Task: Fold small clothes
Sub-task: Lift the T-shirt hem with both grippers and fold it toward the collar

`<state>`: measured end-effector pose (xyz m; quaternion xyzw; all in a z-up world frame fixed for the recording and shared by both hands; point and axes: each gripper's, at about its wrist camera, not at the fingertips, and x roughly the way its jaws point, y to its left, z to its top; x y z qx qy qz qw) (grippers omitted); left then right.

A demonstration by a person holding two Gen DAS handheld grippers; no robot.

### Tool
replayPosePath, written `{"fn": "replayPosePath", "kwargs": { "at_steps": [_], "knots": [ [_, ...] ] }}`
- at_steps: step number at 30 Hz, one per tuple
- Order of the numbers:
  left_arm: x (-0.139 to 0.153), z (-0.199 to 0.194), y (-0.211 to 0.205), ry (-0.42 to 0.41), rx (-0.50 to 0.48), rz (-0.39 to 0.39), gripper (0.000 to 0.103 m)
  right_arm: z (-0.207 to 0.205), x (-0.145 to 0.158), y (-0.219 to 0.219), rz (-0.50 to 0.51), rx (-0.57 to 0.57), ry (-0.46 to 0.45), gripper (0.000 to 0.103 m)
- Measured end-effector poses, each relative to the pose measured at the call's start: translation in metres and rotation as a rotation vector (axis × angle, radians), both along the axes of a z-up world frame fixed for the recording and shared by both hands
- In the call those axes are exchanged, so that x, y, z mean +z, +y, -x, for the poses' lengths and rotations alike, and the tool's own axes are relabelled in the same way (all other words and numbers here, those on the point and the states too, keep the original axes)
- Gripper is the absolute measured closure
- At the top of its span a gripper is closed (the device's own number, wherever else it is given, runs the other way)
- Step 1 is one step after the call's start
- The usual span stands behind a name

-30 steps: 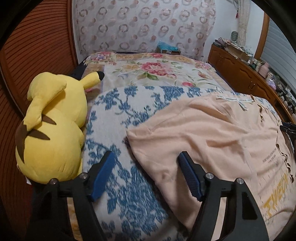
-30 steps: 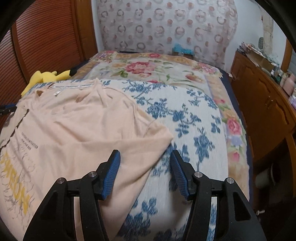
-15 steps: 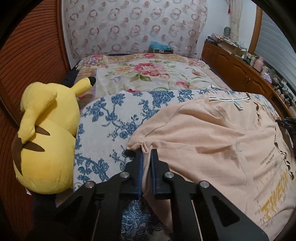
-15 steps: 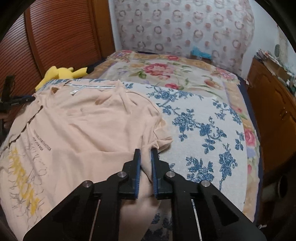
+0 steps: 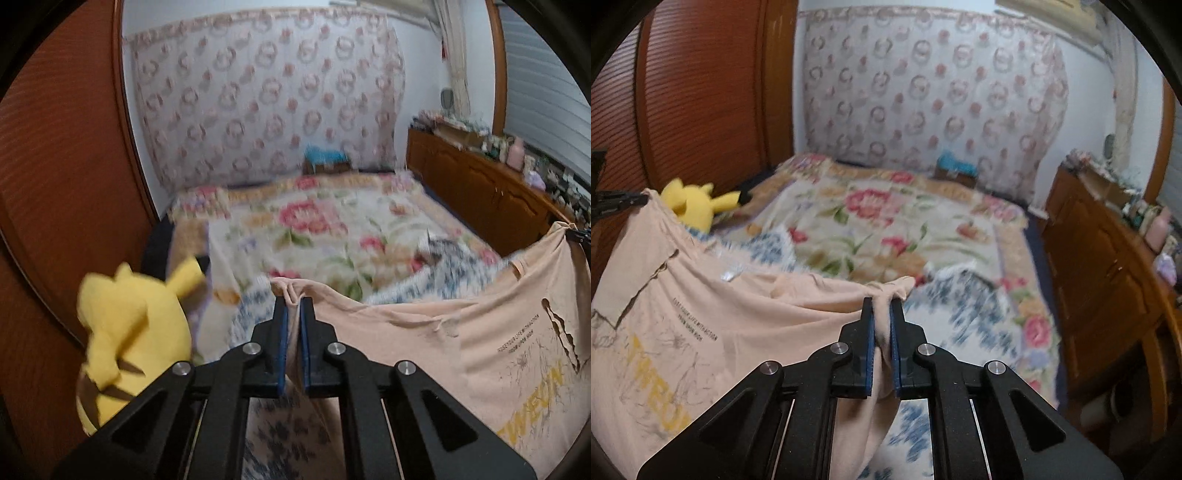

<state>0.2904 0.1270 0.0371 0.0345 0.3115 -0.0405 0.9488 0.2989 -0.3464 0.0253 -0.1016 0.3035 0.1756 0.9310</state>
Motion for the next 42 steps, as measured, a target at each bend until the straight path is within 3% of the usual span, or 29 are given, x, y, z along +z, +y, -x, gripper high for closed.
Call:
{"fn": "replayPosePath", "kwargs": {
  "at_steps": [5,10,15,26,36,42],
  "knots": [
    [0.017,-0.004,0.002,-0.052,0.010,-0.017,0.099,-0.011,0.025,-0.007,0.007,-0.069,-0.065,0.099],
    [-0.005,0.008,-0.003,-0.010,-0.006,-0.035,0.099,-0.009,-0.002,-0.002,0.056,-0.060,-0.009,0.099],
    [-0.019,0.039,-0.007,0.010,-0.021,-0.007,0.099,0.014,-0.017,-0.009,0.028,-0.045,0.025,0.099],
    [-0.023,0.149,-0.022,-0.056,-0.079,0.049,0.099,0.113,0.002,-0.024,-0.048,0.007,-0.045,0.099],
    [-0.046,0.245,-0.022,-0.060,-0.083,0.099,0.099,0.209,-0.019,-0.045,-0.089,0.015,-0.025,0.099],
    [-0.055,0.283,-0.020,-0.039,-0.076,0.119,0.098,0.253,-0.034,-0.056,-0.097,0.007,0.018,0.098]
  ]
}}
